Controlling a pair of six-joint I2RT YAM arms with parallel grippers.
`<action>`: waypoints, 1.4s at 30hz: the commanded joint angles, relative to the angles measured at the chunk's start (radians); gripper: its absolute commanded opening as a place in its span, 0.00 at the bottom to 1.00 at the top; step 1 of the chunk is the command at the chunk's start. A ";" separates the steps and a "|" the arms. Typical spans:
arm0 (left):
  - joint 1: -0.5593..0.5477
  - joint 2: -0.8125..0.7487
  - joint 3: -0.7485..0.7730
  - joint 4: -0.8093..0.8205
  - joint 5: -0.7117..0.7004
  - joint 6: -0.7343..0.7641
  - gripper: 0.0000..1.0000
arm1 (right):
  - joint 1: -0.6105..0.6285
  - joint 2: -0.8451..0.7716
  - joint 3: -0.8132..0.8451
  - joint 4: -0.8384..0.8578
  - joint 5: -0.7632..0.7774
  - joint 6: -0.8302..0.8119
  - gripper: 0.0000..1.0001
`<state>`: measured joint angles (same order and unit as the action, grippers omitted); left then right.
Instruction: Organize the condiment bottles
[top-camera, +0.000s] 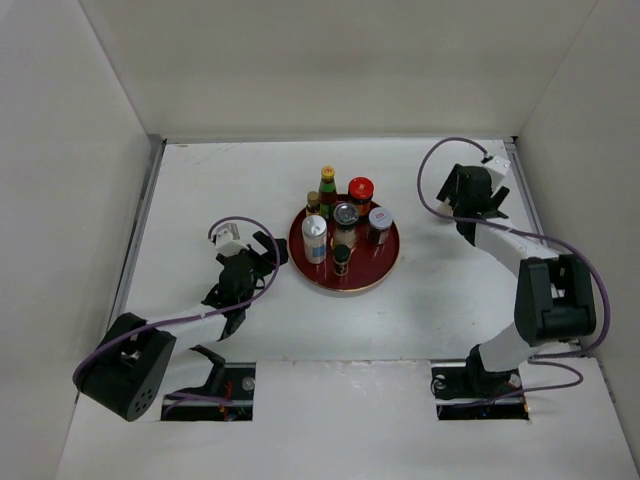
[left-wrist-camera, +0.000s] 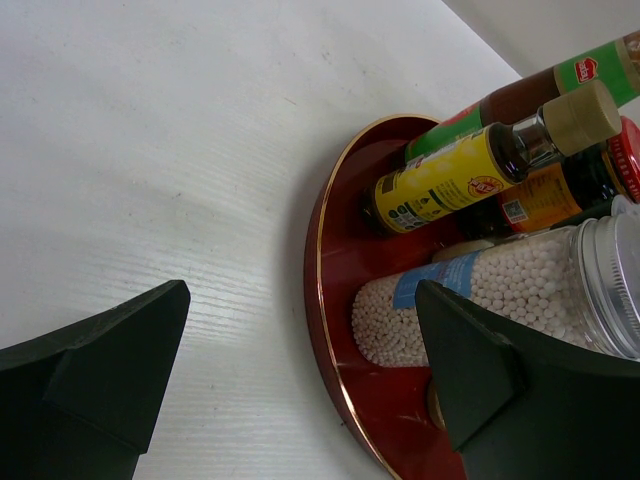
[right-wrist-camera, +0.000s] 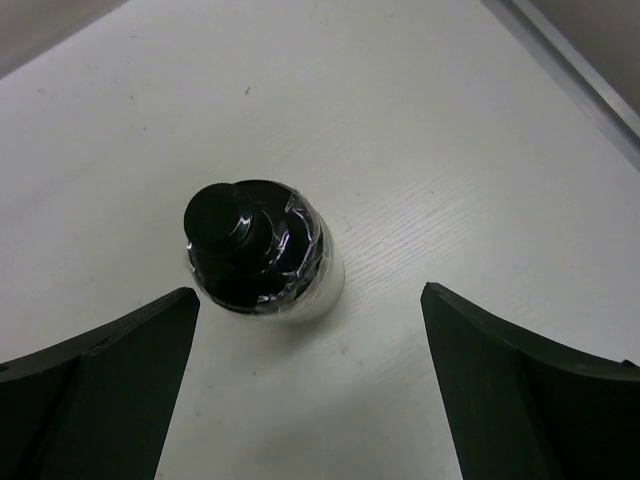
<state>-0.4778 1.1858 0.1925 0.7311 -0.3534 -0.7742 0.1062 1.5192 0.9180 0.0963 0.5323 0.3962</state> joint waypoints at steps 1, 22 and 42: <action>0.003 0.003 0.033 0.059 0.013 -0.008 1.00 | -0.027 0.057 0.099 0.017 -0.098 -0.028 1.00; 0.008 0.011 0.033 0.064 0.021 -0.016 1.00 | 0.117 -0.123 -0.054 0.132 0.012 -0.048 0.50; 0.054 0.009 0.035 0.042 0.019 -0.031 1.00 | 0.701 -0.294 -0.186 0.111 0.028 0.092 0.53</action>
<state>-0.4393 1.1954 0.1925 0.7372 -0.3443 -0.7998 0.7925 1.1854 0.6590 0.0444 0.5430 0.4732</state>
